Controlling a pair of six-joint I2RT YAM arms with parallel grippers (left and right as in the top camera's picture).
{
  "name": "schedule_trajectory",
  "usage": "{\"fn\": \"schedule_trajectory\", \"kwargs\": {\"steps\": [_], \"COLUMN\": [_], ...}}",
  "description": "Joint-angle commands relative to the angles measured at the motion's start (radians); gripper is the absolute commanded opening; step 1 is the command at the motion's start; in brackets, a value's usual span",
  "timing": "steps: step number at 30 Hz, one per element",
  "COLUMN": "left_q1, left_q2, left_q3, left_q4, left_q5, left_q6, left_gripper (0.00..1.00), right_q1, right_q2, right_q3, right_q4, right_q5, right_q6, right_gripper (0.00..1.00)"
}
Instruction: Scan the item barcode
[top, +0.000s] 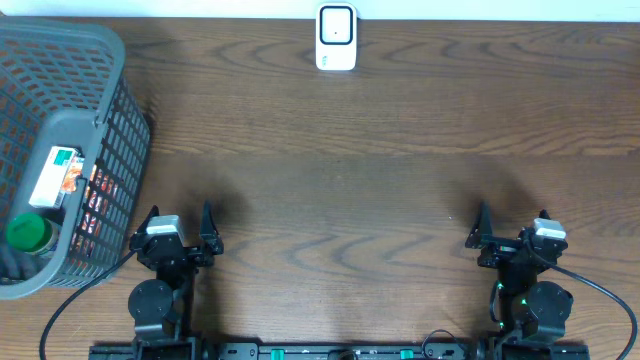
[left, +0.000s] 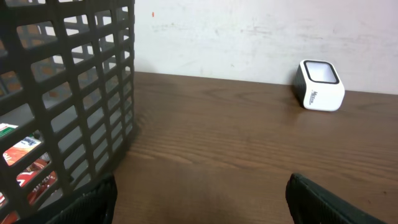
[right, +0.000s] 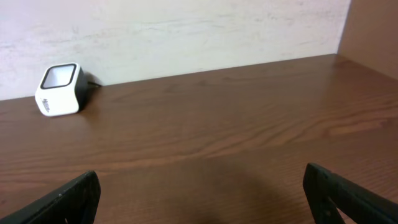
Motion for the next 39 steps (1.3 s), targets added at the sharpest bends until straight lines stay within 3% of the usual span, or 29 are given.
{"fn": "schedule_trajectory", "kwargs": {"steps": [1,36,39], "left_q1": [0.001,0.001,0.0], "left_q2": [-0.007,-0.007,-0.007], "left_q3": [-0.027,-0.027,-0.027], "left_q4": [-0.017,0.017,0.04], "left_q5": [-0.009,0.016,0.185], "left_q6": [0.009,0.004,-0.005], "left_gripper": [0.87,0.87,0.87], "right_q1": [-0.006,-0.006,-0.006], "right_q2": [-0.009,-0.009,-0.009], "right_q3": [-0.008,-0.008,-0.008], "right_q4": [0.003,0.003,0.003], "right_q5": [-0.008,-0.008,-0.008], "right_q6": [-0.013,-0.013,-0.013], "right_gripper": [0.99,0.99,0.99]}}
